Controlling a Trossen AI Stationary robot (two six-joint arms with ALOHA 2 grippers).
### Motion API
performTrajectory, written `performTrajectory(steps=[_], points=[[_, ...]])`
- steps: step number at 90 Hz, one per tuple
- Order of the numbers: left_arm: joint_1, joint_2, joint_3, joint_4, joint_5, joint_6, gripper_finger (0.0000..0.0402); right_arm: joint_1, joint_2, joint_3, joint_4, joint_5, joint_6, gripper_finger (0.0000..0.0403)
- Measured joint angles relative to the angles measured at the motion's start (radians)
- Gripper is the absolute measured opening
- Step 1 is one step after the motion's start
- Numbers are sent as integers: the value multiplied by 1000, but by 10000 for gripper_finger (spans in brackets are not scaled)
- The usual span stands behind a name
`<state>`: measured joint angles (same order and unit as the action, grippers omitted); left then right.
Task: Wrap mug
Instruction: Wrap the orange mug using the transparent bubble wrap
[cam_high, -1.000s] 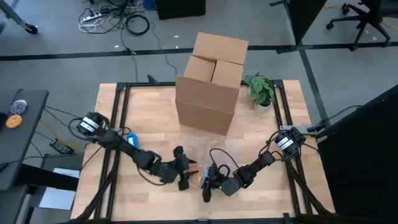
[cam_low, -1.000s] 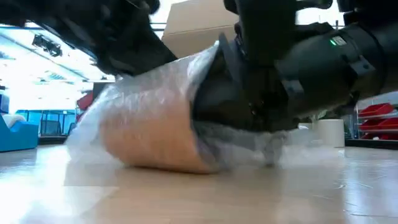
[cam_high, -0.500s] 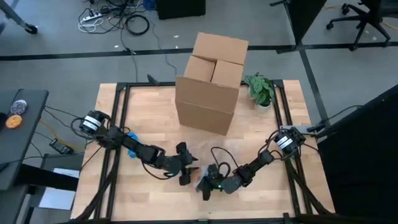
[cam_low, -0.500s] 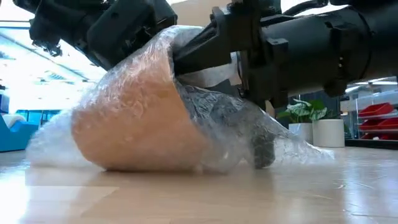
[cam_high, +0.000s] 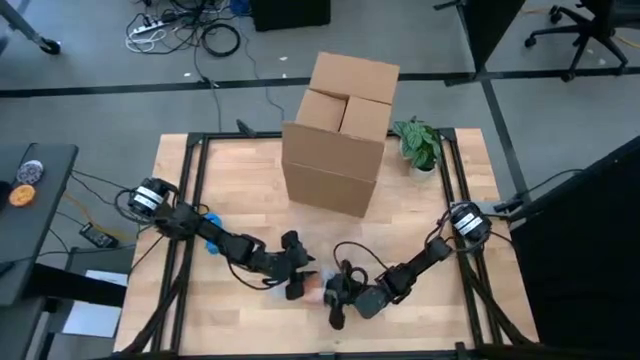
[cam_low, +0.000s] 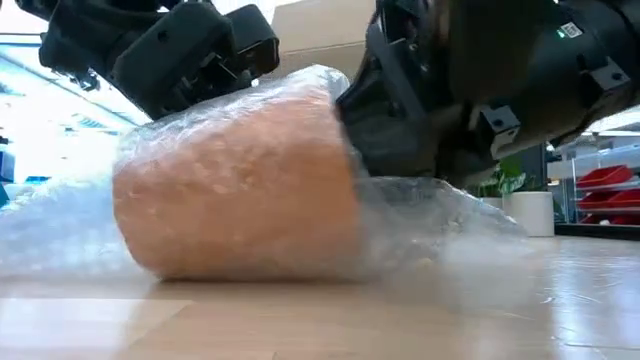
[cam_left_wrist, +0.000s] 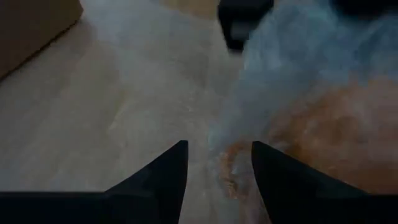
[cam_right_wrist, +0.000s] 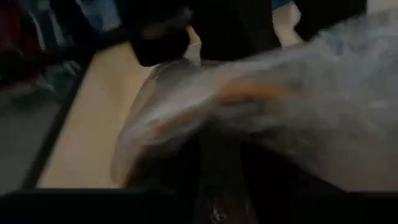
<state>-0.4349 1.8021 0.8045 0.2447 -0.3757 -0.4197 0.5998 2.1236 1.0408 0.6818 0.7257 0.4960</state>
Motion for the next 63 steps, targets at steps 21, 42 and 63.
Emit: performTrajectory(steps=[21,42,63], points=[[-1,3,1,-2,1,0,162,29,-56,0,-149,13,-143,157],[-2,6,1,-5,1,1,162,79,-124,0,-300,24,-220,193],[-2,8,0,-11,-2,4,162,131,-243,0,-402,91,-302,190]])
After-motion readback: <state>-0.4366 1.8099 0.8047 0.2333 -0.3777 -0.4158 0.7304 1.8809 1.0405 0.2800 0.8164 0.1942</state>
